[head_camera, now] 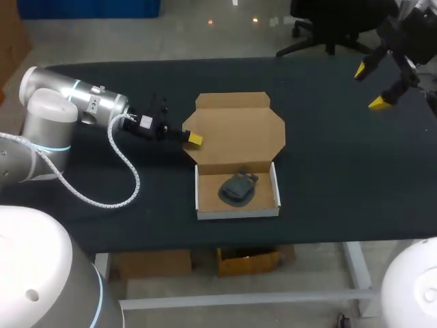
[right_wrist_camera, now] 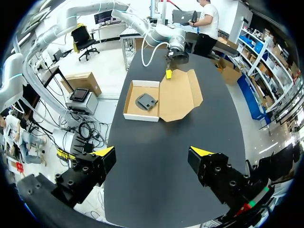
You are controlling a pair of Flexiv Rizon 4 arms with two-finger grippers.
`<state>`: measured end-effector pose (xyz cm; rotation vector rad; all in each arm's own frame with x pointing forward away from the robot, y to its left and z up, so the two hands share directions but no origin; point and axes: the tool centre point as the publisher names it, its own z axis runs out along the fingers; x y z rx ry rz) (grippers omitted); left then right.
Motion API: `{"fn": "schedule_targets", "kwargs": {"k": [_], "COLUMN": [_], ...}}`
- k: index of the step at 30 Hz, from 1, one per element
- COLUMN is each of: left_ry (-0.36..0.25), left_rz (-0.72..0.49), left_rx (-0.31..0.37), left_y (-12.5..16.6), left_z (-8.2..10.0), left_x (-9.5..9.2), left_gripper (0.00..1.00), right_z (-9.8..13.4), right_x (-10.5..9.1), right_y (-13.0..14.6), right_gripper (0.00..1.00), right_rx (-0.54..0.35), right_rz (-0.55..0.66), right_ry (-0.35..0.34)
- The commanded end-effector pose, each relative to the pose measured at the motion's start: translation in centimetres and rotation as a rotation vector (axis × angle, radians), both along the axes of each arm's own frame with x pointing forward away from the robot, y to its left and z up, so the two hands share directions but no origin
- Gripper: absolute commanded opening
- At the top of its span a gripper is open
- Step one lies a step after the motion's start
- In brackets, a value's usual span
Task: Assemble the packaging by folding the flat box into shape, placing the metal phone stand inside, and closing the box properly
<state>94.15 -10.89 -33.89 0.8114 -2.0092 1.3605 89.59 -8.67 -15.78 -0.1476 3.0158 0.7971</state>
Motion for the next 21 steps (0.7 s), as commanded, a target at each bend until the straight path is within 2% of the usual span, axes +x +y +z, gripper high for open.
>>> {"fn": "schedule_targets", "kwargs": {"k": [1, 9, 21], "left_ry": [-0.018, -0.089, -0.15], "left_rz": [0.0, -0.002, -0.007], "left_rx": [-0.006, -0.02, -0.027], "left_y": [-0.13, -0.13, -0.17], "left_z": [0.05, 0.18, 0.2], "left_x": [-0.06, 0.09, 0.29], "left_gripper": [0.17, 0.12, 0.07], "right_z": [0.32, 0.61, 0.78], "right_x": [0.06, 0.21, 0.31], "right_y": [0.12, 0.57, 0.94], "right_gripper": [1.0, 1.0, 1.0], "right_rx": [-0.004, -0.008, -0.013], "right_rz": [0.003, 0.016, 0.026], "right_ry": [0.004, 0.0, 0.0]}}
